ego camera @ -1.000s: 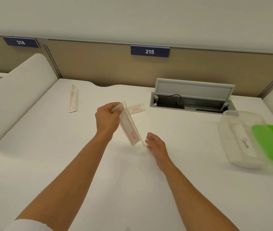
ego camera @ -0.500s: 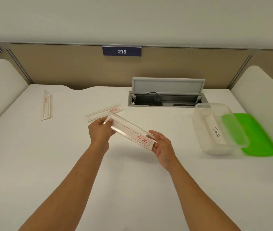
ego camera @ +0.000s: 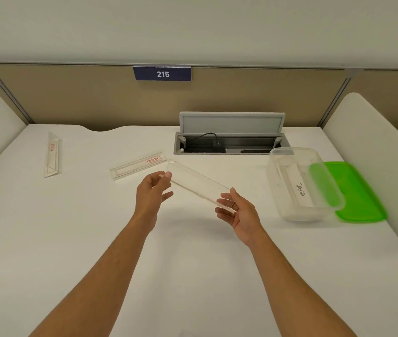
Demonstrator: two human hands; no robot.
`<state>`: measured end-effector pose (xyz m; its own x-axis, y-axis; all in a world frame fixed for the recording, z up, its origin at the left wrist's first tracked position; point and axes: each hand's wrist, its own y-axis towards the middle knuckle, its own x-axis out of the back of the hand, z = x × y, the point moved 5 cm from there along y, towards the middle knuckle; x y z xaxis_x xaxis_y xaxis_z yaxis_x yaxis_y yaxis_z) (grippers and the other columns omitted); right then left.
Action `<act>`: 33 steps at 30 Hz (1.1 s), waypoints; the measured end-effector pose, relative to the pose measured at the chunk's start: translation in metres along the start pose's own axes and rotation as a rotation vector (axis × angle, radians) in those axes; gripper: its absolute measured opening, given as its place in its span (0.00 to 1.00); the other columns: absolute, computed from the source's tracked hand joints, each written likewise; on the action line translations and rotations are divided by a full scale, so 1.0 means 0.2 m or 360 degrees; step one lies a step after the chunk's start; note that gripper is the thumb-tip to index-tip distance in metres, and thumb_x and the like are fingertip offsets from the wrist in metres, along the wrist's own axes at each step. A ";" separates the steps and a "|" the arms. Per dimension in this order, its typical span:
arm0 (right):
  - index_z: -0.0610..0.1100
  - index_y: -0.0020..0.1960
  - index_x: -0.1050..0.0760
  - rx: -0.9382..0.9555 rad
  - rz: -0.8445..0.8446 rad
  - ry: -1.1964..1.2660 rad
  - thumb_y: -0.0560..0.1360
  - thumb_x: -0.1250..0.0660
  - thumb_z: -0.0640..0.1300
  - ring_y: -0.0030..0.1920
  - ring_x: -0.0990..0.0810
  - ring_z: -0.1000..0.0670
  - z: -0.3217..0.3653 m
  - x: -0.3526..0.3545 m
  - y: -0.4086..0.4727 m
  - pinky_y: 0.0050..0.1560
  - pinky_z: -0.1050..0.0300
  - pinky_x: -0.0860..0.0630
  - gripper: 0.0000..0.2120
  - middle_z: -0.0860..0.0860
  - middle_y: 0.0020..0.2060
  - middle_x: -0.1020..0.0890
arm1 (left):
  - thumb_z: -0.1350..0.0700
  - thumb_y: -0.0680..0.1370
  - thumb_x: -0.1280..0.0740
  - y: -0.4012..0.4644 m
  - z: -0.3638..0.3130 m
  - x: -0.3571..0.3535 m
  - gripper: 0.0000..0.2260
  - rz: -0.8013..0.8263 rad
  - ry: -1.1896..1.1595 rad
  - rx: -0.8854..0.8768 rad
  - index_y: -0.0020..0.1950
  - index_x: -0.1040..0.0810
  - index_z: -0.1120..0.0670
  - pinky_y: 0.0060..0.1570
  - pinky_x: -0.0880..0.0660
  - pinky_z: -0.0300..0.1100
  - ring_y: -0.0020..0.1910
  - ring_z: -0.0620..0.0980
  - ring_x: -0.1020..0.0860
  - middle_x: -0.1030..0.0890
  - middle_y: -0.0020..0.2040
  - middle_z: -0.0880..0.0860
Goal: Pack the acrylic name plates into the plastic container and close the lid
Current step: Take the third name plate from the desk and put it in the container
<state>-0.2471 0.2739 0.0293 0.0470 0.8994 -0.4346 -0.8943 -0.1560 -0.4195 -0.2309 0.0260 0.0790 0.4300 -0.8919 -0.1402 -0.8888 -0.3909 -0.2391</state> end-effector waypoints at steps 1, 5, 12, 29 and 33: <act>0.38 0.51 0.19 -0.0040 0.0018 0.0017 0.77 0.33 0.53 0.41 0.16 0.41 -0.01 0.00 0.00 0.37 0.52 0.18 0.17 0.42 0.45 0.16 | 0.49 0.75 0.27 0.00 0.00 -0.01 0.18 0.0017 -0.0032 -0.0008 0.61 0.23 0.54 0.55 0.20 0.51 0.58 0.54 0.20 0.20 0.57 0.55; 0.38 0.57 0.21 -0.0153 0.0121 0.0070 0.77 0.33 0.53 0.46 0.16 0.38 -0.05 -0.03 -0.01 0.43 0.46 0.18 0.19 0.42 0.48 0.16 | 0.52 0.75 0.27 -0.02 0.02 -0.08 0.30 0.0041 -0.0262 0.0021 0.73 0.35 0.47 0.55 0.20 0.55 0.58 0.55 0.19 0.21 0.61 0.53; 0.37 0.58 0.22 -0.0142 0.0218 0.0096 0.78 0.35 0.53 0.52 0.18 0.33 -0.07 -0.06 -0.02 0.49 0.41 0.20 0.19 0.39 0.52 0.18 | 0.51 0.69 0.23 -0.13 0.13 -0.23 0.38 0.0193 -0.0422 0.0138 0.73 0.39 0.47 0.47 0.18 0.53 0.55 0.54 0.17 0.20 0.59 0.55; 0.53 0.64 0.28 0.0483 0.0136 -0.0687 0.69 0.33 0.65 0.56 0.18 0.51 0.24 -0.09 -0.01 0.49 0.59 0.19 0.28 0.50 0.60 0.21 | 0.45 0.68 0.22 -0.11 0.01 -0.29 0.37 0.0185 0.1317 -0.0416 0.73 0.35 0.45 0.52 0.24 0.45 0.57 0.48 0.27 0.26 0.68 0.49; 0.56 0.66 0.31 0.0572 0.0126 -0.0809 0.69 0.32 0.66 0.61 0.22 0.49 0.32 -0.10 -0.01 0.58 0.54 0.21 0.29 0.51 0.64 0.24 | 0.46 0.67 0.22 -0.12 0.00 -0.30 0.37 0.0345 0.1622 -0.0576 0.73 0.34 0.43 0.50 0.24 0.43 0.58 0.50 0.27 0.25 0.66 0.47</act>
<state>-0.2749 0.2811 0.0895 -0.1642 0.9863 0.0170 -0.9843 -0.1627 -0.0689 -0.2345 0.0891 0.0927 0.0752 -0.6538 0.7529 -0.9950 -0.0988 0.0135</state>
